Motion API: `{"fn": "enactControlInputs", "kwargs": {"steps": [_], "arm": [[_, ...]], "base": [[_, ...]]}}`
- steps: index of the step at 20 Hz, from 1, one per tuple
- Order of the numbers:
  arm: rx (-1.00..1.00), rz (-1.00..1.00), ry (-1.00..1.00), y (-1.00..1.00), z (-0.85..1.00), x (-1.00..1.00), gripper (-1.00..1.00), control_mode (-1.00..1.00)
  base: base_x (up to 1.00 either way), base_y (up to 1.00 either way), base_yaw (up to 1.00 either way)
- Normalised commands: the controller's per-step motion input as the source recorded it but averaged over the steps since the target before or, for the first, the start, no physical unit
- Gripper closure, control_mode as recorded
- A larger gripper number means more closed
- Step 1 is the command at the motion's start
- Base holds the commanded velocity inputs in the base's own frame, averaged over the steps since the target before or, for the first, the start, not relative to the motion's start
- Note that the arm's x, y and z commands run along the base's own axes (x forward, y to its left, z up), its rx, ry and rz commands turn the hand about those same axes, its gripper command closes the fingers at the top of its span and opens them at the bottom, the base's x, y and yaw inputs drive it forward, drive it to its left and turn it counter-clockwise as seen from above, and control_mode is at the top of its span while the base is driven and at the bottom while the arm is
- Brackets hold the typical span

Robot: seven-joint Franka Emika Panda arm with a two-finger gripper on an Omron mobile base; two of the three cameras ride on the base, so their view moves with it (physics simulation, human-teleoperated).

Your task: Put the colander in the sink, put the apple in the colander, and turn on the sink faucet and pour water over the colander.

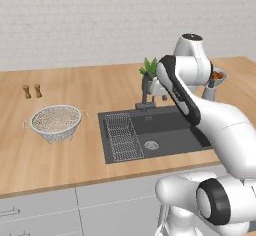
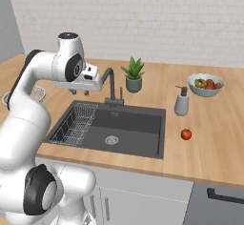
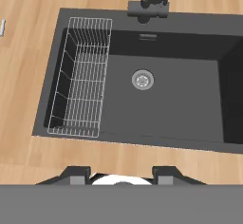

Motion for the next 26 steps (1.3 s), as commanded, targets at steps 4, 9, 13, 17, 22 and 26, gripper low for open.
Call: {"fn": "enactControlInputs", "kwargs": {"steps": [4, 9, 13, 17, 22, 26], "arm": [[0.00, 0.00, 0.00, 0.01, -0.02, -0.17, -1.00, -1.00], [0.06, -0.01, -0.01, 0.06, -0.07, -0.47, -1.00, -1.00], [0.16, -0.07, -0.02, 0.17, -0.12, -0.60, -1.00, -1.00], [0.06, -0.06, 0.00, 0.39, -0.18, -0.34, -1.00, -1.00], [0.00, -0.05, 0.03, 0.64, -0.10, 0.02, -1.00, -1.00], [0.00, -0.08, 0.06, 0.68, -0.06, 0.18, -1.00, -1.00]], "base": [[0.00, 0.00, 0.00], [0.00, 0.00, 0.00], [0.00, 0.00, 0.00], [0.00, 0.00, 0.00], [0.00, 0.00, 0.00], [0.00, 0.00, 0.00]]}}
